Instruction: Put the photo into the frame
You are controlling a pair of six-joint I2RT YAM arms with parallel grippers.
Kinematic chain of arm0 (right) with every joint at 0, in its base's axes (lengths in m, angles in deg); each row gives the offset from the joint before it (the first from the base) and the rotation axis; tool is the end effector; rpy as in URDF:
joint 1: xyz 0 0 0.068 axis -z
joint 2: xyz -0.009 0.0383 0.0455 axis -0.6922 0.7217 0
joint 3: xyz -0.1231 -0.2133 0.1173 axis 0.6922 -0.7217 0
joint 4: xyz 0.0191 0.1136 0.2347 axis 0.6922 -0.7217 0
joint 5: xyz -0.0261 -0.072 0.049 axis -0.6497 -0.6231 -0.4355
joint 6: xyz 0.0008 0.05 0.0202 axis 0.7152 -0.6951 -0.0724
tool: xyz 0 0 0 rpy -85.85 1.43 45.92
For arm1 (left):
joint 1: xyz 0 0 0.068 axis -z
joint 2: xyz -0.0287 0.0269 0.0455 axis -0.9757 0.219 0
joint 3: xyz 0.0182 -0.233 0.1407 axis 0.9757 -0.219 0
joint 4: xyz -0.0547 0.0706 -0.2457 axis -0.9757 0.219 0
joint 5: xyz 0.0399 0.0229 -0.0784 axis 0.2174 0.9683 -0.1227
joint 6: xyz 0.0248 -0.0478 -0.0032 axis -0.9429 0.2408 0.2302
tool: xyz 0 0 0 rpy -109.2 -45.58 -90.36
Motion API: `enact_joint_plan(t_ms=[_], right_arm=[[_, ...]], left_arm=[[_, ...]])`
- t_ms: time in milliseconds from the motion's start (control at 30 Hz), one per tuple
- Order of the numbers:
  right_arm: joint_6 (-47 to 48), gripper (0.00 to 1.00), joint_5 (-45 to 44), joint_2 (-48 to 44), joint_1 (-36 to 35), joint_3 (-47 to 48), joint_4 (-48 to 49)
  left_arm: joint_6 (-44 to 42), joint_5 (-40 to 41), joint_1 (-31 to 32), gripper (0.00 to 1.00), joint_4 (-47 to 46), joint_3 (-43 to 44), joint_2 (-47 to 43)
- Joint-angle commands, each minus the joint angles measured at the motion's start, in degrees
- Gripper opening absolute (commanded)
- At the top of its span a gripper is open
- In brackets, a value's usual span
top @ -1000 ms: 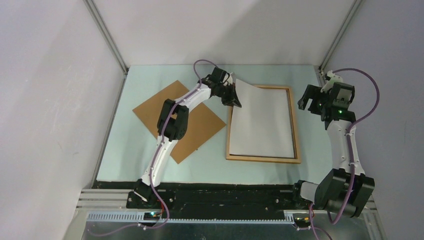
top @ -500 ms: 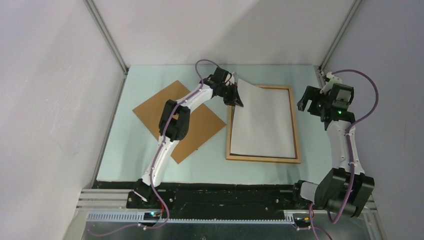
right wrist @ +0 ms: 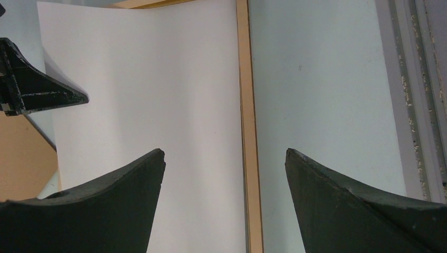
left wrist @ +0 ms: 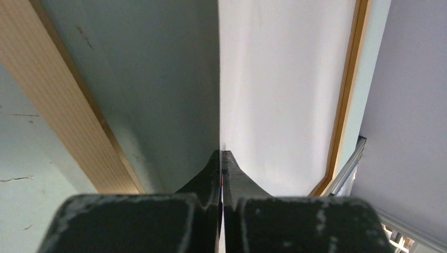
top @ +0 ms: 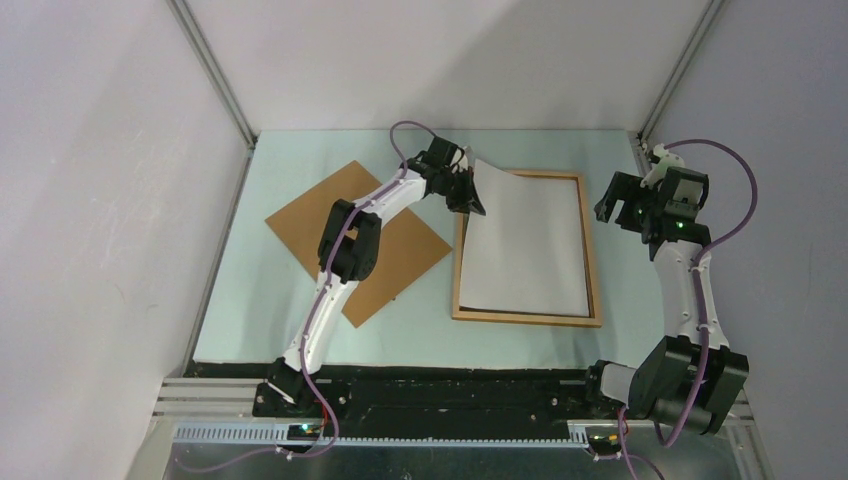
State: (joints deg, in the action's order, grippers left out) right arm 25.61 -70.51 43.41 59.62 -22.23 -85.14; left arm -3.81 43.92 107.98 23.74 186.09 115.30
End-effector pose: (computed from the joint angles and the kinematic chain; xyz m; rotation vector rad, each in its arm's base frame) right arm 0.2619 -0.0647 0.3117 0.1835 2.1533 0.1415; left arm 0.4722 -0.3020 0.1485 0.1529 2.6326 -1.1670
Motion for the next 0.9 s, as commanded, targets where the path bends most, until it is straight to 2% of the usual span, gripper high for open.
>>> enact_joint_plan(t_ms=[0, 867], right_arm=[[-0.06, 0.88, 0.94, -0.39, 0.44, -0.25, 2.17], [0.03, 0.88, 1.8, -0.28, 0.87, -0.29, 2.0]], left_arm=[[1.31, 1.89, 0.3, 0.0, -1.81, -0.63, -2.1], [2.62, 3.47, 0.47, 0.02, -2.61, -2.73, -2.66]])
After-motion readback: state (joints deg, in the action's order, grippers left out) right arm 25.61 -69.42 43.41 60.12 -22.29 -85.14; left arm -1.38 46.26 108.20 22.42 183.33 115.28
